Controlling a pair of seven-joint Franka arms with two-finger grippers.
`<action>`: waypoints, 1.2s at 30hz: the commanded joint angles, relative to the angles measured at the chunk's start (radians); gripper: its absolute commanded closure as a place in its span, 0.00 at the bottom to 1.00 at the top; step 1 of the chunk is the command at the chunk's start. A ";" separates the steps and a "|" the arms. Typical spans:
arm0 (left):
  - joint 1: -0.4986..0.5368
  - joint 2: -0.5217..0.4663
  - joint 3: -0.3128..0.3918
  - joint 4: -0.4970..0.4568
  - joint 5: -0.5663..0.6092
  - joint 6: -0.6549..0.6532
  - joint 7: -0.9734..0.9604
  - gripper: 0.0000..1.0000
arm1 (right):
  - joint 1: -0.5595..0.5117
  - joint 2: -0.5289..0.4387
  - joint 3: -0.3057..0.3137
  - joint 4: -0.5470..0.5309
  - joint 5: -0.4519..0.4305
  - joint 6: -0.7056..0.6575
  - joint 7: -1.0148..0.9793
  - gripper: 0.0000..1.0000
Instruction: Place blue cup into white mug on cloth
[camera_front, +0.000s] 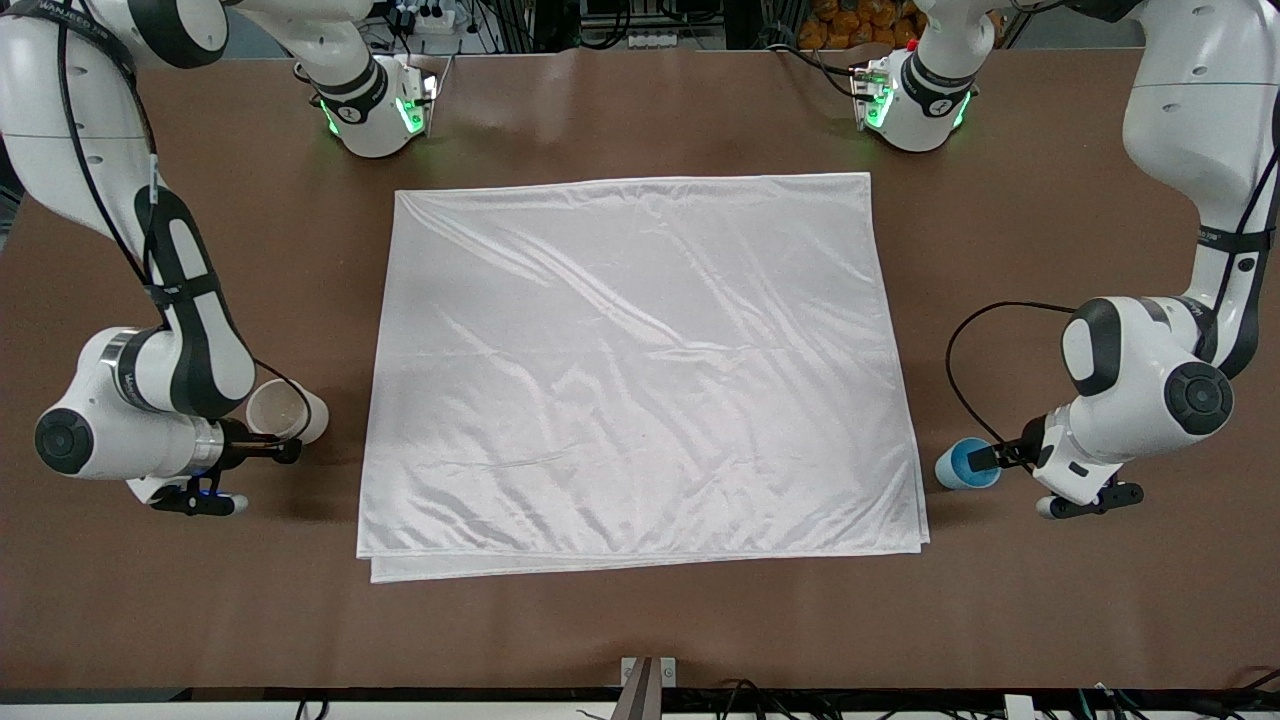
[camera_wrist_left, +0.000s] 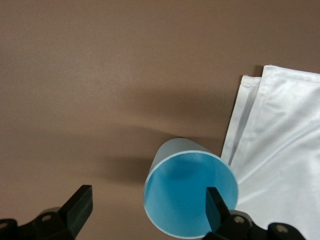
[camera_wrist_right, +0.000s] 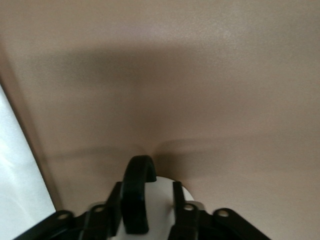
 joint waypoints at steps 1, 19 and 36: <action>0.001 0.001 -0.002 -0.015 -0.006 0.026 -0.019 0.00 | -0.014 0.002 0.011 -0.004 -0.006 0.004 -0.011 1.00; 0.002 0.022 -0.002 -0.015 -0.004 0.046 -0.019 0.05 | 0.059 -0.067 0.016 -0.002 -0.003 -0.051 -0.006 1.00; 0.001 0.028 -0.002 -0.015 -0.006 0.047 -0.019 0.48 | 0.372 -0.084 -0.039 0.060 -0.004 -0.039 0.336 1.00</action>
